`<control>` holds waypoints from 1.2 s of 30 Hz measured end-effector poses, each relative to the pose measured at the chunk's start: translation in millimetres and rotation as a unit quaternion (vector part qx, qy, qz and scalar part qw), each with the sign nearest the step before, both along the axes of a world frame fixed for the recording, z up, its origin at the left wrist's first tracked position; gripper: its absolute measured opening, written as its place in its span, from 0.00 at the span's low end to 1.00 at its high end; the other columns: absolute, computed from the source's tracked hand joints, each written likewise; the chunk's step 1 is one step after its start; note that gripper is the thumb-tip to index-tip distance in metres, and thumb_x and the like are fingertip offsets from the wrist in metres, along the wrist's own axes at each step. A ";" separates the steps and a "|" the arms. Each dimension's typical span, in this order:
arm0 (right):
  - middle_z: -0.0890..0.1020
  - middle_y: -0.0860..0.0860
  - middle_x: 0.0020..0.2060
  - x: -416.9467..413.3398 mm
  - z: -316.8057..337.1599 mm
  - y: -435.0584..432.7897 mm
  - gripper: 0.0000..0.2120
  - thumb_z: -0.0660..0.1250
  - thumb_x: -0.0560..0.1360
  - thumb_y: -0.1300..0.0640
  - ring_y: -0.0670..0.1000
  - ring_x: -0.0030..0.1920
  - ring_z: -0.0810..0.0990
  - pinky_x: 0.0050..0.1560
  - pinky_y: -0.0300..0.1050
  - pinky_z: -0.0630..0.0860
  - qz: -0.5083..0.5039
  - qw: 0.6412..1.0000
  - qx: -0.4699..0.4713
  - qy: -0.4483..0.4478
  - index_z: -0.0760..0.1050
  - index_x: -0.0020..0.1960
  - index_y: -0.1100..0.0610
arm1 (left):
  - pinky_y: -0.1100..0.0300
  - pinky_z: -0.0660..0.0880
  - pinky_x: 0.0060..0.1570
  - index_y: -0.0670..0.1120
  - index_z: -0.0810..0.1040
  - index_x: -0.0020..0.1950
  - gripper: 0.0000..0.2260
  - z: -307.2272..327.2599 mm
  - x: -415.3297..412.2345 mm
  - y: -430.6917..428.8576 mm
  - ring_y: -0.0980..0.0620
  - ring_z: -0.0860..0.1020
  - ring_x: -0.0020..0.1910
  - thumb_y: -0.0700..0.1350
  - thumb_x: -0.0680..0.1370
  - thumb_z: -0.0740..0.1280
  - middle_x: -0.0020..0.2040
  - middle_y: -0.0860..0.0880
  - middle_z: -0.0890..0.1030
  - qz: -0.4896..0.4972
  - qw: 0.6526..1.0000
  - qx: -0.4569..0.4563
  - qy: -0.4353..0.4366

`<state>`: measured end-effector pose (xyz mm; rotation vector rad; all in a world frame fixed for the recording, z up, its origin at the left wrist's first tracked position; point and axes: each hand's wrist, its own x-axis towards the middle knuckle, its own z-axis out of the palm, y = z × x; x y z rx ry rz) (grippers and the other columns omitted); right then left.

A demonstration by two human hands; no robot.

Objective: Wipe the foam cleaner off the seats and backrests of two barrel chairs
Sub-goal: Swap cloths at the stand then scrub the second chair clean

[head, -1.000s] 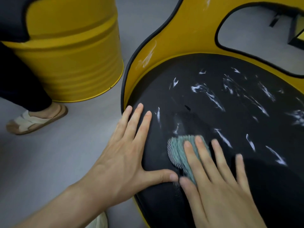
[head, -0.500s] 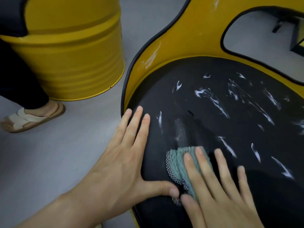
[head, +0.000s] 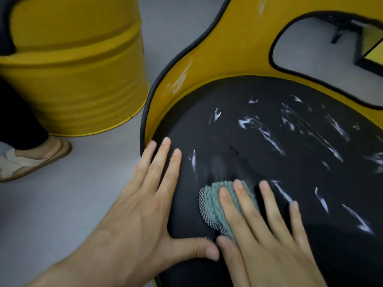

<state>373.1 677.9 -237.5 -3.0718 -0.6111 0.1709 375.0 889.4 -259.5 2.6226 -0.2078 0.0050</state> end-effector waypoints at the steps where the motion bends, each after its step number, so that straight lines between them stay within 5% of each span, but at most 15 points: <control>1: 0.68 0.48 0.76 8.4 0.9 4.2 0.29 0.39 0.84 0.40 0.61 0.76 0.64 0.68 0.68 0.59 0.004 1.000 -0.001 0.002 0.65 0.78 0.48 | 0.53 0.48 0.80 0.48 0.45 0.84 0.64 1.4 2.1 1.0 0.54 0.37 0.81 0.88 0.60 0.53 0.83 0.54 0.38 0.002 1.000 -0.006 0.003; 4: 0.53 0.44 0.81 39.7 12.5 22.2 0.29 0.35 0.82 0.39 0.56 0.81 0.46 0.77 0.65 0.49 -0.005 0.999 0.004 0.034 0.48 0.82 0.43 | 0.58 0.41 0.76 0.54 0.34 0.80 0.64 7.9 3.8 2.0 0.60 0.29 0.78 0.90 0.56 0.47 0.79 0.61 0.28 0.010 1.000 -0.003 0.025; 7: 0.36 0.40 0.80 47.6 14.8 29.0 0.30 0.29 0.78 0.37 0.51 0.78 0.28 0.77 0.63 0.35 -0.012 0.999 0.026 0.045 0.30 0.79 0.41 | 0.61 0.38 0.77 0.54 0.33 0.80 0.63 11.8 2.9 0.8 0.61 0.28 0.77 0.90 0.55 0.45 0.79 0.60 0.27 0.008 0.999 0.012 0.037; 9: 0.41 0.41 0.81 34.1 14.6 24.0 0.30 0.31 0.80 0.38 0.52 0.80 0.33 0.78 0.64 0.40 -0.013 0.999 0.026 0.045 0.37 0.81 0.41 | 0.62 0.38 0.76 0.54 0.31 0.80 0.63 13.7 2.0 0.5 0.62 0.26 0.76 0.90 0.55 0.44 0.78 0.61 0.26 0.013 0.999 0.019 0.041; 12: 0.60 0.46 0.80 3.2 14.9 10.2 0.29 0.38 0.84 0.40 0.57 0.80 0.54 0.74 0.66 0.54 -0.019 0.997 0.043 0.053 0.57 0.81 0.47 | 0.63 0.36 0.74 0.56 0.31 0.80 0.62 16.5 1.2 0.1 0.63 0.26 0.75 0.89 0.56 0.45 0.77 0.62 0.25 0.012 0.999 0.015 0.041; 14: 0.62 0.47 0.79 -12.8 12.2 1.2 0.29 0.39 0.84 0.41 0.59 0.79 0.57 0.71 0.66 0.54 -0.014 0.998 0.038 0.057 0.59 0.80 0.48 | 0.61 0.38 0.75 0.55 0.33 0.81 0.62 17.2 0.9 -0.5 0.63 0.27 0.76 0.89 0.58 0.46 0.78 0.61 0.27 0.009 0.999 0.014 0.039; 20: 0.36 0.42 0.80 21.0 21.0 18.8 0.28 0.34 0.82 0.40 0.53 0.78 0.28 0.76 0.65 0.33 -0.028 0.996 0.049 0.063 0.33 0.80 0.43 | 0.63 0.36 0.75 0.53 0.39 0.83 0.63 15.4 2.2 -1.6 0.63 0.29 0.77 0.88 0.58 0.48 0.81 0.57 0.31 0.003 0.999 0.008 0.043; 30: 0.46 0.45 0.82 -16.2 17.1 6.2 0.30 0.35 0.82 0.40 0.54 0.80 0.36 0.77 0.67 0.41 -0.035 0.997 0.054 0.047 0.43 0.82 0.46 | 0.62 0.37 0.75 0.55 0.36 0.82 0.62 15.4 0.8 -2.0 0.63 0.28 0.77 0.88 0.58 0.49 0.80 0.59 0.30 0.004 0.999 -0.002 0.045; 36: 0.33 0.42 0.79 34.2 18.1 18.0 0.29 0.32 0.81 0.39 0.53 0.78 0.28 0.76 0.65 0.34 -0.038 0.997 0.028 0.057 0.30 0.79 0.42 | 0.60 0.38 0.76 0.53 0.36 0.83 0.63 14.7 0.4 -1.3 0.62 0.28 0.77 0.88 0.58 0.49 0.81 0.58 0.30 0.006 0.999 -0.008 0.041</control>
